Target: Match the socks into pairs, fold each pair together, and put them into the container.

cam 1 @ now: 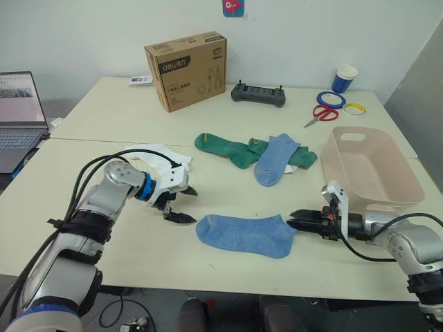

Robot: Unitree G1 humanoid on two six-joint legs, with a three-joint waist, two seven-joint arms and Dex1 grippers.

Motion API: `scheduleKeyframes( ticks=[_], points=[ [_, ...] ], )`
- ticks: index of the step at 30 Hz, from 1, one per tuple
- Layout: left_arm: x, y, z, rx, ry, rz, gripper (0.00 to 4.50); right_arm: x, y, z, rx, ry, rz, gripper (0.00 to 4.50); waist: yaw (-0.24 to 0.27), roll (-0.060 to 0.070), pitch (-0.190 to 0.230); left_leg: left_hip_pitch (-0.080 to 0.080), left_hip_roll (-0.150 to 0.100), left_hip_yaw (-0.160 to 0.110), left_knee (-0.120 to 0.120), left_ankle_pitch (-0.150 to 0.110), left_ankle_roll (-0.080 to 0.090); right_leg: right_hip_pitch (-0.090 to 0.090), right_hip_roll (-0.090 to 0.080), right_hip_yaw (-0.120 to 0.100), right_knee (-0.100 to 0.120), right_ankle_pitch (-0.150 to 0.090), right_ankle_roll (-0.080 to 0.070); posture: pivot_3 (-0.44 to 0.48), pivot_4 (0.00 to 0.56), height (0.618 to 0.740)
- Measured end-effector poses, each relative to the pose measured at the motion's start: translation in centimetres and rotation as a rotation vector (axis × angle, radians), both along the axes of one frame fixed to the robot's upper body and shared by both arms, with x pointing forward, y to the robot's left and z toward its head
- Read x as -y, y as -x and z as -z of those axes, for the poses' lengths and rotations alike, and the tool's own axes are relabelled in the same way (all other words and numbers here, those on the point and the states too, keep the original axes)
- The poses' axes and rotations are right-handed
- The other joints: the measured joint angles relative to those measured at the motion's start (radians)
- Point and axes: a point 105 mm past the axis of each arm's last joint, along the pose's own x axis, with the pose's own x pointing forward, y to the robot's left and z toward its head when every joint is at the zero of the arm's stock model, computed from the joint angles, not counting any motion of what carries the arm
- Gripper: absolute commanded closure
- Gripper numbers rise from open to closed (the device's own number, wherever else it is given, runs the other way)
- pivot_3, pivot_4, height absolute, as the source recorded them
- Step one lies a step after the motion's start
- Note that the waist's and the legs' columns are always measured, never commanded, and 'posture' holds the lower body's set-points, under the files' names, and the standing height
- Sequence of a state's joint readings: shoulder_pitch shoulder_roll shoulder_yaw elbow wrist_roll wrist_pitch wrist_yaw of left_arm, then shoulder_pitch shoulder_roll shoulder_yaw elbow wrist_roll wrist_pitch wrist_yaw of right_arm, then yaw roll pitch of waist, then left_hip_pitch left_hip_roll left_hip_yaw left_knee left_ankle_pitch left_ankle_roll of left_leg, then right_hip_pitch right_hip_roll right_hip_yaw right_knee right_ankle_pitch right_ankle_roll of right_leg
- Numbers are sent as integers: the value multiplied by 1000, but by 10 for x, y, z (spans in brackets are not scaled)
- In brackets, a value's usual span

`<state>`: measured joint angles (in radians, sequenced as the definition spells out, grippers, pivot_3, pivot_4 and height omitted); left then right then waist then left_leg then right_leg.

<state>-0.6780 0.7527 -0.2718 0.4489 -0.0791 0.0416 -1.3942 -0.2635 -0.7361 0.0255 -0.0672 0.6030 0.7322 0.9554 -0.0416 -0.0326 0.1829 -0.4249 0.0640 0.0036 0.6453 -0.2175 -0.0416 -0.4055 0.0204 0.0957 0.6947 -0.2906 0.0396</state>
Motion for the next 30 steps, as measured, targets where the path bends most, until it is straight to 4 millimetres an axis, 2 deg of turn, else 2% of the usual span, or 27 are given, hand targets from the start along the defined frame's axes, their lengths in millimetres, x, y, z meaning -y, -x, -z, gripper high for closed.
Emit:
scheduleKeyframes(
  ticks=[5,7,8,11,13,15,17,22,25,30],
  points=[
    [20,29,-1,38,111,19,0,7,-2,-19,105,17,-24,1781,1,0,0,0,0,-1,-1,0,0,0,-1,-1,1,0,0,0,150,740],
    [38,35,-7,88,204,7,0,-8,6,-30,173,5,-119,1781,2,0,0,0,0,-2,0,0,0,0,-1,-2,2,-1,1,0,150,740],
    [49,38,-10,104,251,10,182,-18,11,-34,207,0,-178,1745,3,0,0,0,0,-2,0,0,0,0,-1,-2,2,-1,1,0,150,740],
    [68,41,-16,129,348,-25,872,-45,21,-31,285,2,-303,2319,2,0,0,2,0,-1,0,0,0,1,0,0,2,-1,1,0,150,740],
    [72,43,-11,120,374,-59,1575,-59,24,-21,303,8,-351,3062,-3,0,0,3,0,0,0,0,0,1,0,0,2,0,1,0,150,740],
    [72,45,-1,103,376,-108,2178,-65,23,-8,323,40,-372,3741,-6,0,0,3,0,0,0,0,0,2,0,1,2,-1,1,0,150,740],
    [72,48,13,83,347,-135,2865,-65,21,4,345,93,-382,4483,-6,0,0,3,0,0,0,0,0,2,0,0,2,0,1,0,150,740],
    [64,55,36,62,263,-160,4486,-53,19,22,357,187,-392,4500,-6,0,0,4,0,1,0,0,0,1,-1,0,2,-1,1,0,150,740],
    [56,58,38,87,242,-163,4486,-35,25,28,339,228,-403,4500,-5,0,-1,4,0,1,0,0,0,2,-1,1,2,-1,1,0,150,740],
    [44,60,41,96,218,-166,4486,-10,23,28,349,286,-376,4500,-12,1,-1,13,0,2,-1,0,0,10,-1,1,2,-2,-1,0,150,740]
  ],
)
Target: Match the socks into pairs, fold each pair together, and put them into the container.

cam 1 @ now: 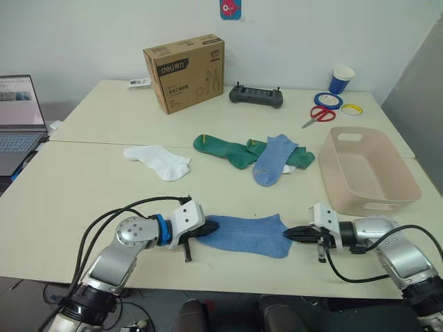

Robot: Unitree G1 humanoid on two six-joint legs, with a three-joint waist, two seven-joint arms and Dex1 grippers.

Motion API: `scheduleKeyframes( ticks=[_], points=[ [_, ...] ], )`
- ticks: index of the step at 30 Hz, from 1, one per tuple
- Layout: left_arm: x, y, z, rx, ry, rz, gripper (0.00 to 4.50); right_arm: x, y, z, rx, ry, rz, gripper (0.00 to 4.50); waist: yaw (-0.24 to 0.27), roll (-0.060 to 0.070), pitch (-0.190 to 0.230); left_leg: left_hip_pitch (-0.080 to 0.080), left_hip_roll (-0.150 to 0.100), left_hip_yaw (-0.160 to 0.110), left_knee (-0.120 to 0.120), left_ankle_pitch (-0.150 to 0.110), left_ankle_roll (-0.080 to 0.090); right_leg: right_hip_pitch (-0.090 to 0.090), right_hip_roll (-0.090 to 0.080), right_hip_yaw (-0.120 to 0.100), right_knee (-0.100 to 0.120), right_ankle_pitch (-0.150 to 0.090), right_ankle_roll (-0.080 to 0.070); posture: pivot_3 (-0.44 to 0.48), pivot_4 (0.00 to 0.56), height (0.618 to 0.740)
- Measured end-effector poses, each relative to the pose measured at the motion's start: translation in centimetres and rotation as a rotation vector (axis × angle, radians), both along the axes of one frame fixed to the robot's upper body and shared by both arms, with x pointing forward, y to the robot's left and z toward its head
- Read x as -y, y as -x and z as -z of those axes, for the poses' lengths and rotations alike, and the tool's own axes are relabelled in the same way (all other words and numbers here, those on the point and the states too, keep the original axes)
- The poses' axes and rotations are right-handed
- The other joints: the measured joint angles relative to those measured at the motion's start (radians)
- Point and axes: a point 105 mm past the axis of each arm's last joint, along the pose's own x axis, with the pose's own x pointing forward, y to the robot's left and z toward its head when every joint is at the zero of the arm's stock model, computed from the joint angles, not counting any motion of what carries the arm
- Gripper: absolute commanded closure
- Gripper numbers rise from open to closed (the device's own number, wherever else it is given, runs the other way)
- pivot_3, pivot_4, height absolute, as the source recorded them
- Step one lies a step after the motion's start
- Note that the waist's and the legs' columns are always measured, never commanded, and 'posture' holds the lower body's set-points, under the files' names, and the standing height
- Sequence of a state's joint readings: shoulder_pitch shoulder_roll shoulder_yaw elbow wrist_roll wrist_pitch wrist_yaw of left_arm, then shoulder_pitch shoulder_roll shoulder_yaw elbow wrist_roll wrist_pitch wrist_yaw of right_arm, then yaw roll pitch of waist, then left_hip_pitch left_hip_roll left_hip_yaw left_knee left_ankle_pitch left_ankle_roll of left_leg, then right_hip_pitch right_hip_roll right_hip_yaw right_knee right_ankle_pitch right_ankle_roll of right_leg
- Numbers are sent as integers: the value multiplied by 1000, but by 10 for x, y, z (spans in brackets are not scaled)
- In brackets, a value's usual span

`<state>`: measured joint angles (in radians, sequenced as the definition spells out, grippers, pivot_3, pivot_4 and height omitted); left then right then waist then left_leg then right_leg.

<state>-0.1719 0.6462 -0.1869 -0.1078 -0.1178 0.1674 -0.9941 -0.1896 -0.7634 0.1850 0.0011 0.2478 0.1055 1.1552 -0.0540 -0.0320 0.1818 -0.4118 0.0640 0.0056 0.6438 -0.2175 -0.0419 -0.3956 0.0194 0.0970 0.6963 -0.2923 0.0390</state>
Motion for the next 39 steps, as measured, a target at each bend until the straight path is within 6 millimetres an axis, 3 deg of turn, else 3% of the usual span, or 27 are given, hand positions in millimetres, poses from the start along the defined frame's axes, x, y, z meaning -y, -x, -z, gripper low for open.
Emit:
scheduleKeyframes(
  ticks=[7,12,14,17,21,25,29,33,36,39],
  points=[
    [-8,0,-3,-24,35,-19,4486,9,1,-4,-38,-63,38,4500,-3,0,0,9,0,1,-3,0,0,8,-1,1,-1,-2,-3,0,150,740],
    [-7,1,-30,19,127,-6,4486,3,0,-35,24,-141,29,4500,-3,0,1,8,0,0,-4,0,0,7,-1,0,-1,-2,-3,0,150,740],
    [-3,4,-38,33,142,11,4486,-4,1,-38,39,-151,25,4500,-3,0,0,8,0,0,-4,0,0,7,-1,0,-1,-2,-3,0,150,740],
    [9,11,-32,9,121,64,4486,-27,8,-26,17,-162,-32,4500,-3,0,0,9,0,0,-4,0,0,7,-1,0,-1,-2,-3,0,150,740],
    [11,21,-3,-60,17,87,4486,-45,22,4,-43,-98,-91,4500,-3,0,1,8,0,1,-4,0,0,7,-1,0,-1,-3,-4,0,150,740],
    [8,24,4,-73,-26,88,4486,-41,24,8,-29,-52,-100,4500,-2,0,0,9,-1,1,-4,0,0,7,-2,1,-2,-5,-8,0,150,740],
    [-1,28,6,-59,-43,72,4486,-15,24,8,2,27,-99,4500,-2,-2,-2,12,-1,2,-8,0,0,10,-3,0,-6,-6,-9,0,150,740],
    [-11,30,2,-87,26,1,4486,-6,21,3,-24,-29,-30,4500,-4,-2,-1,12,0,2,-9,0,0,10,-3,1,-5,-6,-9,0,150,740],
    [-17,31,-13,-101,147,-82,3914,-3,14,-18,19,-118,32,3912,-3,-1,-1,11,0,2,-9,0,0,9,-3,0,-6,-5,-8,0,150,740],
    [-42,22,-32,-35,204,-221,2989,10,6,-35,72,-153,124,2920,-2,-2,-1,11,0,2,-10,0,0,9,-3,0,-7,-5,-8,0,150,740]
  ],
)
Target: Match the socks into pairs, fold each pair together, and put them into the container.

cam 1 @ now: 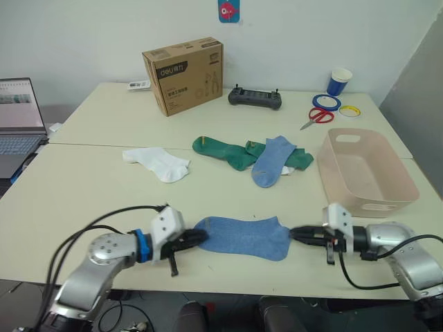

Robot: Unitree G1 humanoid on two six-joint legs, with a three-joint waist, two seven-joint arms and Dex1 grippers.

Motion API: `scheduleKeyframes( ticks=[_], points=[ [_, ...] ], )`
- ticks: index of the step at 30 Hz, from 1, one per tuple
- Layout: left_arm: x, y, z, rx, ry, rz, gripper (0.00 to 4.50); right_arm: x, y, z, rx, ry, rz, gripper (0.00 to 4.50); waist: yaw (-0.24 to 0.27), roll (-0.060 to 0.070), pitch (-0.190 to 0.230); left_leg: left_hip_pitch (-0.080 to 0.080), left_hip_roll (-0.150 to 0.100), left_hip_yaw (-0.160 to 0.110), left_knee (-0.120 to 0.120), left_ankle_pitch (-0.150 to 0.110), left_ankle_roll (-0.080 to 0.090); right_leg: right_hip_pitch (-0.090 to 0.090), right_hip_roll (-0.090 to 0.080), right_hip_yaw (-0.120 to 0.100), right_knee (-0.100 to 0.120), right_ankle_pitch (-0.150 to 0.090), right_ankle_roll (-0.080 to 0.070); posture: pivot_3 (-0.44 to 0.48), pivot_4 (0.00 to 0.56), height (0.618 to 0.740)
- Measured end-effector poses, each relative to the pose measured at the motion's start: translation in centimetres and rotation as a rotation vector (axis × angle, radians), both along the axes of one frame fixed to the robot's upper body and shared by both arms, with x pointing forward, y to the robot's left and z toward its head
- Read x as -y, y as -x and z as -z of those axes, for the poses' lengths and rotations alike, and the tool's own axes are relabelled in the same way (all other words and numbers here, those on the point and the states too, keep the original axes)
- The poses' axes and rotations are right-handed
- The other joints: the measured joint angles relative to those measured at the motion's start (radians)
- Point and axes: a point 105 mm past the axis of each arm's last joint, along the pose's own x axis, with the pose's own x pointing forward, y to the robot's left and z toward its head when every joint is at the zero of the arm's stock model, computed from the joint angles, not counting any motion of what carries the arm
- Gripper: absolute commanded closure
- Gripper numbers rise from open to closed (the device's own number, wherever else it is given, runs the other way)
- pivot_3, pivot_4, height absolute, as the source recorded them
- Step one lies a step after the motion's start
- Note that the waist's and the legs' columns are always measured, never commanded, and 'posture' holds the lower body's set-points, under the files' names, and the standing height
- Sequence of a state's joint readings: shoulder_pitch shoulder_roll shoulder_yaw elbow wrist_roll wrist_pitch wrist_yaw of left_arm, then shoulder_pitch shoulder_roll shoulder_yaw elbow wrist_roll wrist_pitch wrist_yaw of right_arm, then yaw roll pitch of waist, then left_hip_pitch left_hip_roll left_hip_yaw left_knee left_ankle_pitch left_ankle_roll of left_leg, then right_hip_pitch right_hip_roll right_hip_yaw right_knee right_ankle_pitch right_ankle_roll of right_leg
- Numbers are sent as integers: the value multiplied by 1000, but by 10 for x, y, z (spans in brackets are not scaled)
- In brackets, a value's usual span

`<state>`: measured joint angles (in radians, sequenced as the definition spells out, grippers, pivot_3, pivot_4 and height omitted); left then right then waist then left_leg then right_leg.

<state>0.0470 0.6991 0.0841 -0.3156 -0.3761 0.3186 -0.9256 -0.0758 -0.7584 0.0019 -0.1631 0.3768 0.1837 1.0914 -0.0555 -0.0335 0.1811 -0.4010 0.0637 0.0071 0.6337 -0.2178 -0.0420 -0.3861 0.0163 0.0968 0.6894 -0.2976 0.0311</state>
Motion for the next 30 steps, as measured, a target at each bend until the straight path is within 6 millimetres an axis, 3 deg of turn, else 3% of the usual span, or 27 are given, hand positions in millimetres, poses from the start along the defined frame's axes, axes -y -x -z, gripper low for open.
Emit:
scheduleKeyframes(
  ticks=[3,5,8,10,16,22,30],
  points=[
    [-41,-8,-5,63,19,-242,1972,18,-2,2,25,-10,138,1846,1,0,0,0,0,0,-4,0,0,0,0,0,-4,0,1,0,150,740],
    [-67,-9,4,73,63,-424,1288,24,0,12,41,-7,212,1106,1,0,0,0,0,1,-5,0,0,0,0,0,-6,2,4,0,150,740],
    [-83,-1,21,70,65,-552,289,24,-4,20,74,-39,306,43,-2,0,0,-1,0,2,-5,0,0,0,-1,1,-8,3,5,0,150,740],
    [-86,3,27,75,59,-585,25,23,-6,21,98,-49,342,0,-1,0,0,-1,0,2,-5,0,0,0,-1,1,-8,2,4,0,150,740],
    [-86,6,29,88,59,-610,25,25,-11,20,149,-14,376,0,1,-1,-1,0,-1,4,-5,0,-1,0,-2,2,-8,2,1,0,150,740],
    [-80,0,20,146,68,-595,25,18,-25,11,203,-103,475,0,1,-1,-1,0,0,4,-6,0,-1,-1,-1,2,-8,2,1,0,150,740],
    [-54,-15,-3,229,101,-503,25,-7,-37,19,216,-153,577,0,0,-1,-1,-1,0,4,-6,0,-1,-1,-1,2,-8,2,1,0,150,740]
  ],
)
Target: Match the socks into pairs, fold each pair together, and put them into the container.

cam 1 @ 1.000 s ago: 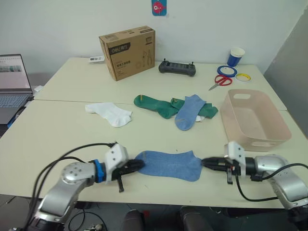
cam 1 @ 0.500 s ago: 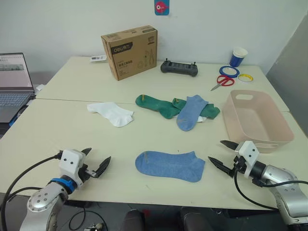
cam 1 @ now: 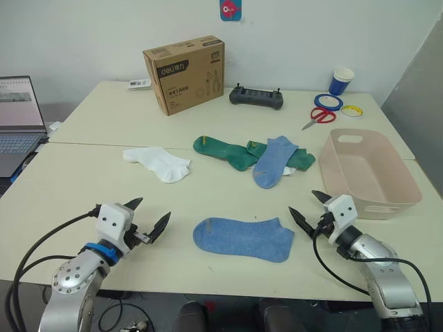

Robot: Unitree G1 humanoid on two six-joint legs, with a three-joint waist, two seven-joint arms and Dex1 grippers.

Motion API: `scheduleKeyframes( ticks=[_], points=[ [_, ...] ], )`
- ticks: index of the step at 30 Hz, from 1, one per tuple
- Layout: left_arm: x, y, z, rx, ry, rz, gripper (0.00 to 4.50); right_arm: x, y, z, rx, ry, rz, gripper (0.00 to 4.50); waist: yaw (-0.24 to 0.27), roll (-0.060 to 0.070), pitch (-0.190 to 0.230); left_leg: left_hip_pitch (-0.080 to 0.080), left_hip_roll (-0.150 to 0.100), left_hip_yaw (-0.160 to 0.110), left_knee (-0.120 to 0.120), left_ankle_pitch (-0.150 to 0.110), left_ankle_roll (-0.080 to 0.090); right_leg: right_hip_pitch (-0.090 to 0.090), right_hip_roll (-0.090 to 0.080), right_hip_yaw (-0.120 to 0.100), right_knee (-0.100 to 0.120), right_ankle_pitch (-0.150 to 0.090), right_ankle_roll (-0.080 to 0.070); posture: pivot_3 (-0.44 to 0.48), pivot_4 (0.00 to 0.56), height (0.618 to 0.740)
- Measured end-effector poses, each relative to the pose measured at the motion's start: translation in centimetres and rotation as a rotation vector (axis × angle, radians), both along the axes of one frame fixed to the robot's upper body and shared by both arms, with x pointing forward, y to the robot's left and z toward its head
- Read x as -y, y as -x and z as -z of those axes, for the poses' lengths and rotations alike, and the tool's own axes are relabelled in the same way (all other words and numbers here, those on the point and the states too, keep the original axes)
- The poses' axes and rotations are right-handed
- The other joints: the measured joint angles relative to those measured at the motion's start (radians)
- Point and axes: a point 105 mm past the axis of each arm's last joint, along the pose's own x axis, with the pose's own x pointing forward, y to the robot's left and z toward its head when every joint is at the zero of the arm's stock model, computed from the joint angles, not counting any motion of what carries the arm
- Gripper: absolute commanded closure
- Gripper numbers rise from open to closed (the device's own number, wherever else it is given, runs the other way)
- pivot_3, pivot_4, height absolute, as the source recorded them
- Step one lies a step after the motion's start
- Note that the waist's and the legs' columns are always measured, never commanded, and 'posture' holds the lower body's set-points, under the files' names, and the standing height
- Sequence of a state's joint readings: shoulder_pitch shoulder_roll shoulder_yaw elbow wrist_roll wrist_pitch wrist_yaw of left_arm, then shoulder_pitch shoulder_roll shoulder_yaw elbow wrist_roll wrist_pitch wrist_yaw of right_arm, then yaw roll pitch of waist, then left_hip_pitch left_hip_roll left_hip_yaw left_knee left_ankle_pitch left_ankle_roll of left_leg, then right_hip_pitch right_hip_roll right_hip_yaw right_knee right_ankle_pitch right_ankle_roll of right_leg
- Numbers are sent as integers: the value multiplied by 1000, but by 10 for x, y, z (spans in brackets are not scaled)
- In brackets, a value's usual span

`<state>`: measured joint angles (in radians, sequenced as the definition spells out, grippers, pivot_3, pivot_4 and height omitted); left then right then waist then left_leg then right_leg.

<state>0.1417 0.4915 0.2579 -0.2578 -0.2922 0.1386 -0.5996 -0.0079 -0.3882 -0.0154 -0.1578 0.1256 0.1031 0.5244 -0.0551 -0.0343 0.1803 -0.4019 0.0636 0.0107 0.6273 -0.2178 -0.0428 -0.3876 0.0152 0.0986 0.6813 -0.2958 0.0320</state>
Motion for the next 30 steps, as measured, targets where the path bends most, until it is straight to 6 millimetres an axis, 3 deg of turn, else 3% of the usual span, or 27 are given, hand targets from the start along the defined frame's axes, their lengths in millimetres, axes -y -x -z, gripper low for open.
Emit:
scheduleKeyframes(
  ticks=[4,8,12,16,22,25,30],
  points=[
    [36,-15,-32,95,-17,147,25,-28,-16,-9,34,46,-50,0,-1,0,0,1,-1,1,1,0,0,1,0,1,0,2,1,0,150,740],
    [76,-19,-47,107,-28,320,25,-42,-37,-13,55,158,-78,0,-1,0,0,0,-1,2,1,0,0,1,0,2,0,5,6,0,150,740],
    [92,-23,-62,97,-30,404,25,-40,-52,-7,-6,204,-56,0,0,0,0,-3,0,-2,0,0,0,-2,2,-2,0,4,5,0,150,740],
    [108,-24,-85,168,-45,473,25,-51,-66,-19,7,201,-72,0,-4,0,0,-4,0,-3,0,0,0,-2,2,-1,0,4,5,0,150,740],
    [112,-21,-78,133,-51,503,25,-58,-78,-13,41,359,-126,0,-2,0,0,-4,-1,-3,0,0,0,-2,1,-2,-1,4,5,0,150,740],
    [112,-21,-77,132,-51,502,0,-58,-82,-13,46,388,-130,621,-3,0,0,-4,-1,-3,1,0,0,-1,2,-2,0,4,6,0,150,740],
    [112,-21,-77,130,-49,496,0,-62,-82,-6,-35,336,-142,2402,-2,0,0,-4,-1,-3,2,0,0,-1,1,-2,0,4,7,0,150,740]
  ],
)
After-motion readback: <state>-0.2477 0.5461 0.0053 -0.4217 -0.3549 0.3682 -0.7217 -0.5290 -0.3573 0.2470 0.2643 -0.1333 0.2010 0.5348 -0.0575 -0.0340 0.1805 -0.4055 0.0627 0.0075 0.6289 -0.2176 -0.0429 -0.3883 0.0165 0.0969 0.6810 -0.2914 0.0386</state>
